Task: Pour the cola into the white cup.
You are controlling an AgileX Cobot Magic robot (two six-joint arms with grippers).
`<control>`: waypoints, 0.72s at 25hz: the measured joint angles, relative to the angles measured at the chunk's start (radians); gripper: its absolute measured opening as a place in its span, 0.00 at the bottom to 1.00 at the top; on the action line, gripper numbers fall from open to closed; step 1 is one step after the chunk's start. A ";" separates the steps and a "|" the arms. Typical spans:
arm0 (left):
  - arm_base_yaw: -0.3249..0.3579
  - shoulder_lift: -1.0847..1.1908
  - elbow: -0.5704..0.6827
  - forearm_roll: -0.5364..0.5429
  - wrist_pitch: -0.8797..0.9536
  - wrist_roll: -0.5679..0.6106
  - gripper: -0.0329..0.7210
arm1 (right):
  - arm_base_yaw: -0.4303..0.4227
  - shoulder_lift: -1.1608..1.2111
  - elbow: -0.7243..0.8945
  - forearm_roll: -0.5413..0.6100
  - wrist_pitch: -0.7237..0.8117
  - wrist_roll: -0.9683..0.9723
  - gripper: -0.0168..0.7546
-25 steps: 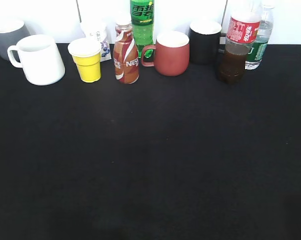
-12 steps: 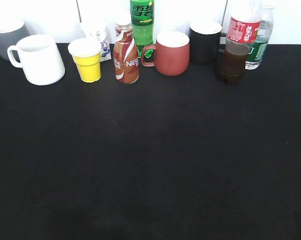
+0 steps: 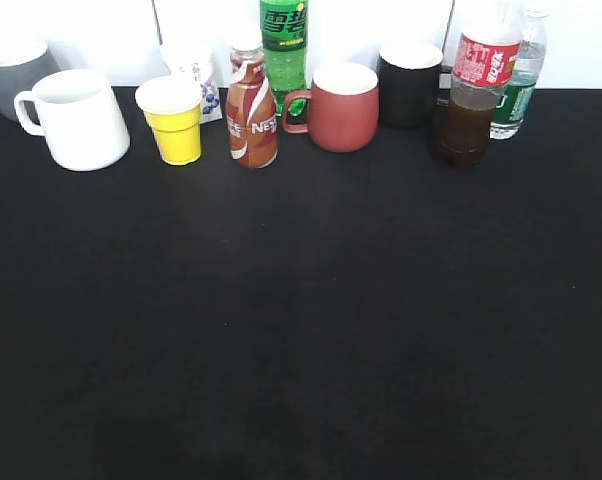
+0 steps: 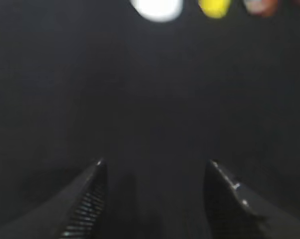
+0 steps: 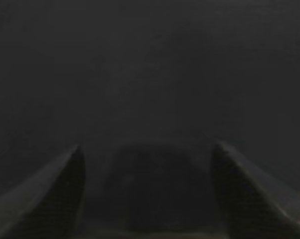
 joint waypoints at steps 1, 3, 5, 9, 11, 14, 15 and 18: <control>0.030 -0.038 0.000 0.000 0.000 0.000 0.66 | -0.015 -0.011 0.000 0.001 0.000 0.000 0.79; 0.080 -0.112 0.000 0.000 0.000 0.000 0.66 | -0.032 -0.087 0.000 0.005 0.000 0.000 0.79; 0.083 -0.118 0.000 -0.001 0.000 0.000 0.66 | -0.032 -0.097 0.001 0.012 0.000 0.000 0.79; 0.083 -0.118 0.000 -0.001 0.000 0.000 0.66 | -0.032 -0.098 0.001 0.024 0.000 0.000 0.79; 0.083 -0.118 0.000 -0.001 0.000 0.000 0.66 | -0.032 -0.098 0.001 0.025 0.000 0.000 0.79; 0.083 -0.118 0.000 -0.001 0.000 0.000 0.66 | -0.032 -0.098 0.001 0.025 0.000 0.000 0.79; 0.083 -0.118 0.000 -0.001 0.000 0.000 0.66 | -0.032 -0.098 0.001 0.025 0.000 0.000 0.79; 0.083 -0.118 0.000 -0.001 0.000 0.000 0.66 | -0.032 -0.098 0.001 0.025 0.000 0.000 0.79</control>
